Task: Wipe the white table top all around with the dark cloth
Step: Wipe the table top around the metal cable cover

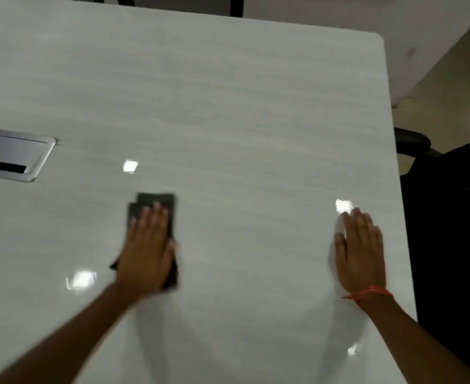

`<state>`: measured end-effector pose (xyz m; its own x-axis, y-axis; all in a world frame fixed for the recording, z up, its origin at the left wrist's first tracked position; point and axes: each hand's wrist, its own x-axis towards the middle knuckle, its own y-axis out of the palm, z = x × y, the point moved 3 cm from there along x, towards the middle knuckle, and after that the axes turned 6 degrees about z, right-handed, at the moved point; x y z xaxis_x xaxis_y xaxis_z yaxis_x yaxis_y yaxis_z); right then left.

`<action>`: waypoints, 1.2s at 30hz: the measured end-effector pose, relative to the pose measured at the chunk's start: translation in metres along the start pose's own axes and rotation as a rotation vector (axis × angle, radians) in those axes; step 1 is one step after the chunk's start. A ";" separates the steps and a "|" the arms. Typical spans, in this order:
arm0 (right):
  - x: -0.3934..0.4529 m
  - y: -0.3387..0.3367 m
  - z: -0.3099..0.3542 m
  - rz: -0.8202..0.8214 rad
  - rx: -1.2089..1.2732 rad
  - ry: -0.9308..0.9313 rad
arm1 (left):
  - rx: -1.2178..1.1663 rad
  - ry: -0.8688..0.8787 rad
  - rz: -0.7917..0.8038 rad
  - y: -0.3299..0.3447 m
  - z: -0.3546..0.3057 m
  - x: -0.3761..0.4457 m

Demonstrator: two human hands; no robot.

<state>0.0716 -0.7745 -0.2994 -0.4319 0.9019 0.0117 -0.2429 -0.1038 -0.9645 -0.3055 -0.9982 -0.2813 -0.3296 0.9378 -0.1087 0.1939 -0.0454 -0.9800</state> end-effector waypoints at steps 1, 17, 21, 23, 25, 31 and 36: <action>0.002 0.001 0.000 -0.003 0.005 -0.003 | 0.009 -0.096 -0.018 -0.005 0.013 0.035; -0.005 -0.010 -0.010 -0.096 0.494 0.166 | 0.013 0.259 0.106 0.021 -0.160 0.002; -0.007 -0.008 -0.010 -0.108 0.549 0.181 | 0.013 -0.156 0.045 0.000 -0.089 0.130; -0.006 -0.011 -0.009 -0.159 0.608 0.174 | 0.001 -0.149 0.032 0.005 -0.128 0.199; -0.006 -0.015 -0.007 -0.219 0.667 0.149 | -0.015 0.009 0.017 0.019 -0.211 0.237; -0.014 -0.026 -0.021 -0.409 0.923 0.260 | 0.014 0.645 0.128 0.054 -0.362 0.099; -0.003 -0.050 -0.043 -0.515 1.197 0.396 | -0.004 0.552 0.190 0.055 -0.320 0.009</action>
<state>0.1225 -0.7540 -0.2628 0.1622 0.9864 0.0266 -0.9850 0.1635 -0.0545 -0.0023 -0.8826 -0.2827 0.2414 0.9539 -0.1786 0.2060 -0.2302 -0.9511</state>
